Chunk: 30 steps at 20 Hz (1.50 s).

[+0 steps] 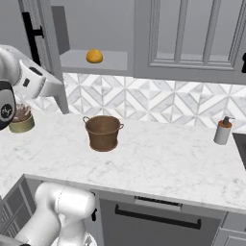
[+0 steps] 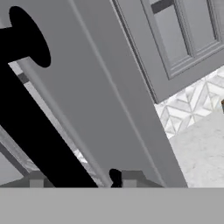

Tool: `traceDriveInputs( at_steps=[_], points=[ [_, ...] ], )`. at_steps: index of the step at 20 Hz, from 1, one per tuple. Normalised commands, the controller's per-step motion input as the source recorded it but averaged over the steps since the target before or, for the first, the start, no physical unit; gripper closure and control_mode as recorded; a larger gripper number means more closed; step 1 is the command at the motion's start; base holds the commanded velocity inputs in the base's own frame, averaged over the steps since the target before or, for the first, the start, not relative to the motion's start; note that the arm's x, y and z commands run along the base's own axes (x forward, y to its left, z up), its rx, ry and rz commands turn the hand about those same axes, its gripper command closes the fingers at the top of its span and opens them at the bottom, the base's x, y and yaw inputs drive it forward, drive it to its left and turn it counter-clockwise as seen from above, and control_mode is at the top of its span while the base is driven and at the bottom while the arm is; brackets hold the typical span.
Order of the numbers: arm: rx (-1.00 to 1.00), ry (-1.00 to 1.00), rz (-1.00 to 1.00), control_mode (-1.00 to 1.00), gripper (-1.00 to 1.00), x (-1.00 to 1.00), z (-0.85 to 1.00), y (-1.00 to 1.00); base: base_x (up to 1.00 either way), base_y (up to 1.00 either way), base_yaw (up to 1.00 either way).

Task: Open the cabinet, pick up the bread from the cabinet and place it in the basket. Then move the basket to the dining counter.

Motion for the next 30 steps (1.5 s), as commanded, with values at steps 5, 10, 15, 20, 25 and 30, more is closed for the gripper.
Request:
traceDriveInputs(
  at_steps=[5, 10, 15, 20, 25, 30],
  points=[
    [0.25, 0.04, 0.01, -1.0, -1.0, -0.83, 0.19, -0.89, 0.0, 0.0, 0.0],
    [0.26, 0.0, 0.19, -1.0, -1.0, -0.75, 0.07, -0.62, 0.0, 0.0, 0.0],
    [0.03, -0.02, 0.23, -1.0, -1.0, -0.17, 0.03, 0.02, 0.0, 0.0, 0.0],
    [0.0, 0.0, 0.21, -1.0, -1.0, -0.27, 0.07, -0.2, 0.0, 0.0, 0.0],
    [0.0, 0.0, 0.15, -1.0, -1.0, -0.92, 0.19, -0.51, 0.0, 0.0, 0.0],
    [0.03, 0.03, 0.03, -1.0, -1.0, -0.01, 0.25, -0.74, 0.0, 0.0, 0.0]
  ],
)
